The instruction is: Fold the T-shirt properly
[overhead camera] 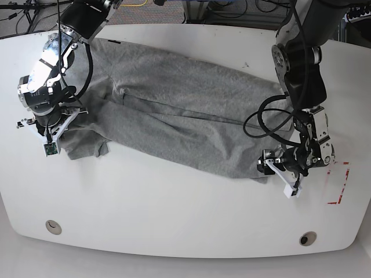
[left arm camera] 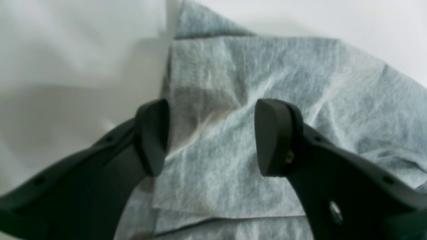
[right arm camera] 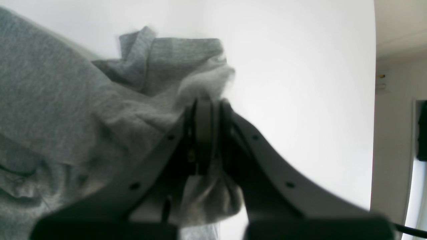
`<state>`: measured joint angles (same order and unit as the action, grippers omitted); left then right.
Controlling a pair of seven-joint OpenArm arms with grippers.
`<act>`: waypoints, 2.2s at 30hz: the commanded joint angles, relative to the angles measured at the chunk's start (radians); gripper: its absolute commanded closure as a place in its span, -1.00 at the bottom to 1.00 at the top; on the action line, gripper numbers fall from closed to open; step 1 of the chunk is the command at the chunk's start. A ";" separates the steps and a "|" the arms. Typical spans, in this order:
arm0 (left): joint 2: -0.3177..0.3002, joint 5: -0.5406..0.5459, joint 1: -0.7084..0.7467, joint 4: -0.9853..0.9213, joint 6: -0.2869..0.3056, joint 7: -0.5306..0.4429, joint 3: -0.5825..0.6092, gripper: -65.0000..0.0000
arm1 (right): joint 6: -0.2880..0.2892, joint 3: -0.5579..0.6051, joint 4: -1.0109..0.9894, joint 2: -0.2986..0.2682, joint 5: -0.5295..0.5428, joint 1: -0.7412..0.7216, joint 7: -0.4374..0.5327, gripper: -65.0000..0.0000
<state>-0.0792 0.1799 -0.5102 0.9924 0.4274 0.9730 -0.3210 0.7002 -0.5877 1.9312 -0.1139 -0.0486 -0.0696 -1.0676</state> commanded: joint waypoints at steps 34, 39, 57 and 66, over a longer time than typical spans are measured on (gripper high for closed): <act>-0.004 0.016 -0.067 -0.096 0.008 -0.036 0.085 -0.16 | -0.002 -0.001 0.015 -0.014 0.008 -0.014 0.020 0.99; 0.019 0.016 -0.067 -0.096 0.009 -0.032 0.087 -0.16 | -0.002 -0.001 0.015 -0.014 0.008 -0.014 0.020 0.99; 0.022 0.014 -0.067 -0.099 0.078 -0.032 0.127 0.36 | -0.002 -0.001 0.015 -0.014 0.008 -0.017 0.020 0.99; 0.020 0.011 -0.067 -0.100 0.078 -0.036 0.127 0.50 | -0.002 -0.001 0.015 -0.014 0.008 -0.017 0.020 0.99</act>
<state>-0.0578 0.1791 -0.5430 0.8795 0.4984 0.9520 -0.1947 0.6998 -0.5873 1.9305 -0.1139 -0.0479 -0.0700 -1.0668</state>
